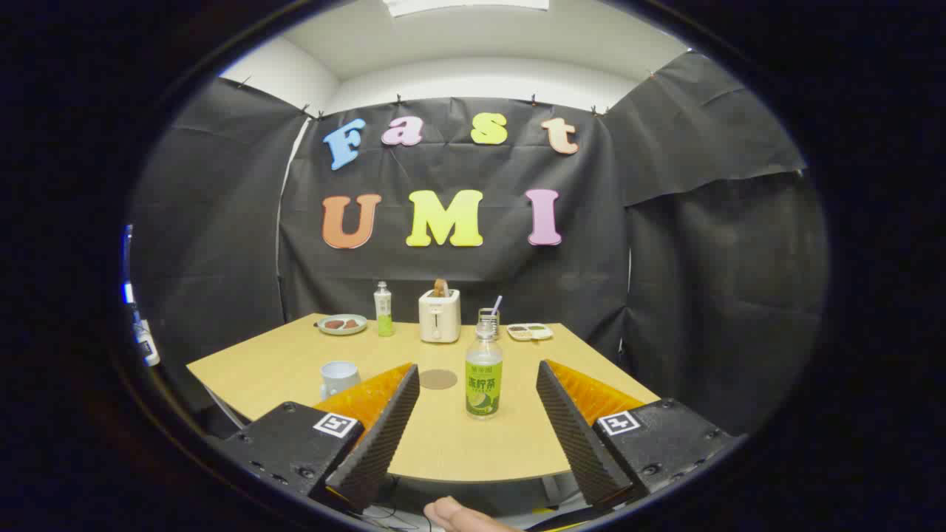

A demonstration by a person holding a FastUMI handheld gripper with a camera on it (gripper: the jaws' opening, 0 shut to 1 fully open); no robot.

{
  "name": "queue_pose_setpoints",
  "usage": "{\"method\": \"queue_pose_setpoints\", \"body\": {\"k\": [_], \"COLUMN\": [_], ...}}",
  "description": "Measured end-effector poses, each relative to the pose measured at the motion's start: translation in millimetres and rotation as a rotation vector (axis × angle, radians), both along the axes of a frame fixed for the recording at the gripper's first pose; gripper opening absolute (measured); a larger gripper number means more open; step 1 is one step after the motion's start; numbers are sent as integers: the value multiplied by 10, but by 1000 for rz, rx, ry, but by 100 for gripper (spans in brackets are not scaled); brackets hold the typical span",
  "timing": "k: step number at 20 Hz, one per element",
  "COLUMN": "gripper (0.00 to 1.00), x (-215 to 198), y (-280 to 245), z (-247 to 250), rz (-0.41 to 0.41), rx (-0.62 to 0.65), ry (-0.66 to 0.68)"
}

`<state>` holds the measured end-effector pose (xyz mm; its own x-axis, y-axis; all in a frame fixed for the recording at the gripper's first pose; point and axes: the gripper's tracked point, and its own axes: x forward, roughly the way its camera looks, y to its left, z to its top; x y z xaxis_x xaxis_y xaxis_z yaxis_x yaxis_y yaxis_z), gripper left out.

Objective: Take the bottle from table, then pour the juice into the cup, finally place the bottle on the coaster

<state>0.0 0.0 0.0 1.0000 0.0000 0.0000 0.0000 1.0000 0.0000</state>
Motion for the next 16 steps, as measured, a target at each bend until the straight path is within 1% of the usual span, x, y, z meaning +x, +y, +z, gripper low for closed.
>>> {"method": "queue_pose_setpoints", "body": {"k": [2, 16], "gripper": [100, 100], "x": [-4, -240], "y": [-22, 6], "z": [7, 138], "rz": [-7, 25], "rx": [1, 14], "ry": [-1, -56]}}
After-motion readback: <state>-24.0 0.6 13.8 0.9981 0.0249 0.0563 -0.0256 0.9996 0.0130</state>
